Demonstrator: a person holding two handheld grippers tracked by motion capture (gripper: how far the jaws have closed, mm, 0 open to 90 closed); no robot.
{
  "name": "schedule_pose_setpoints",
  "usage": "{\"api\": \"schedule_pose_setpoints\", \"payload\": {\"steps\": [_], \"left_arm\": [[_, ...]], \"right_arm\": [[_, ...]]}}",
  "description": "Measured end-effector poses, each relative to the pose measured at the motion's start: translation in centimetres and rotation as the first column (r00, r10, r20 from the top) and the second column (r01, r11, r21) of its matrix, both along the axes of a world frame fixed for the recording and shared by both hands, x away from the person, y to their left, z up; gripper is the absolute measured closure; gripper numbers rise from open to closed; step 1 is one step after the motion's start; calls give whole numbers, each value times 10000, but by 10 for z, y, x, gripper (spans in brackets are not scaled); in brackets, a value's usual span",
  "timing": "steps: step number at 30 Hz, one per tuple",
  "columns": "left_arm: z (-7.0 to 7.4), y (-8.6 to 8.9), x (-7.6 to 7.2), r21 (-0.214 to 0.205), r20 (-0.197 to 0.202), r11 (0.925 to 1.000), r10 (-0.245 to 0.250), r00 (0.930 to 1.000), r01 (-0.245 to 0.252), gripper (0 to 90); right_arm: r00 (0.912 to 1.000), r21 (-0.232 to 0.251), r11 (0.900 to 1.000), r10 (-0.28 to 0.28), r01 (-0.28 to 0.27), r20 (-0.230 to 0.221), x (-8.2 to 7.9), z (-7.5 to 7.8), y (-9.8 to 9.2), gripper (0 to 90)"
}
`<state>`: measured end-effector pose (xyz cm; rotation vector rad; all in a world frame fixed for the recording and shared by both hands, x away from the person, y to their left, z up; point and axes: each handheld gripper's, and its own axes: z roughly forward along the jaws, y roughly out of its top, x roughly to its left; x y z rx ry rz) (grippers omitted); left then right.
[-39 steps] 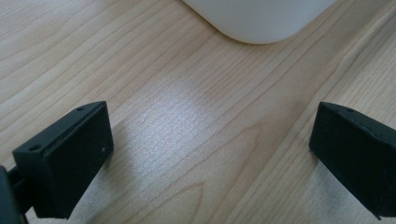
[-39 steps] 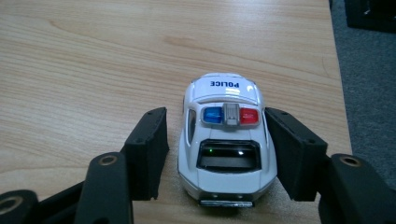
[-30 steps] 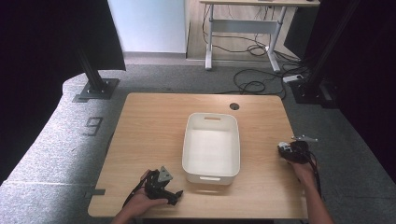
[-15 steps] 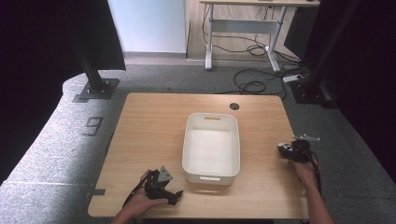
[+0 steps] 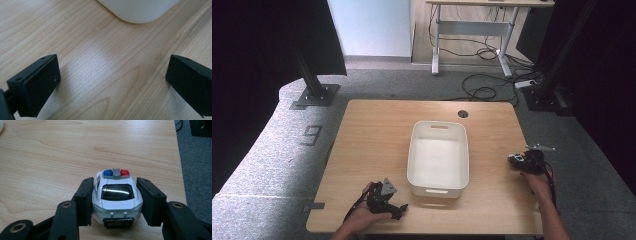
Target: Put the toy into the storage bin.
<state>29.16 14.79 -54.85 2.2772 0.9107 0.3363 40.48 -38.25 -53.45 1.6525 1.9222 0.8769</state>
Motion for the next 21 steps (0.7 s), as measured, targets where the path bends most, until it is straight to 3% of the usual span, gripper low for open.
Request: {"api": "schedule_pose_setpoints", "payload": {"steps": [9,21], "left_arm": [[0,0,0,1,-1,10000,1,10000,-1,0],[0,0,0,3,-1,10000,0,10000,0,0]], "right_arm": [[9994,103,9997,225,-228,265,-2,8,6,498],[9995,137,9994,312,-313,101,-2,7,7,498]]}}
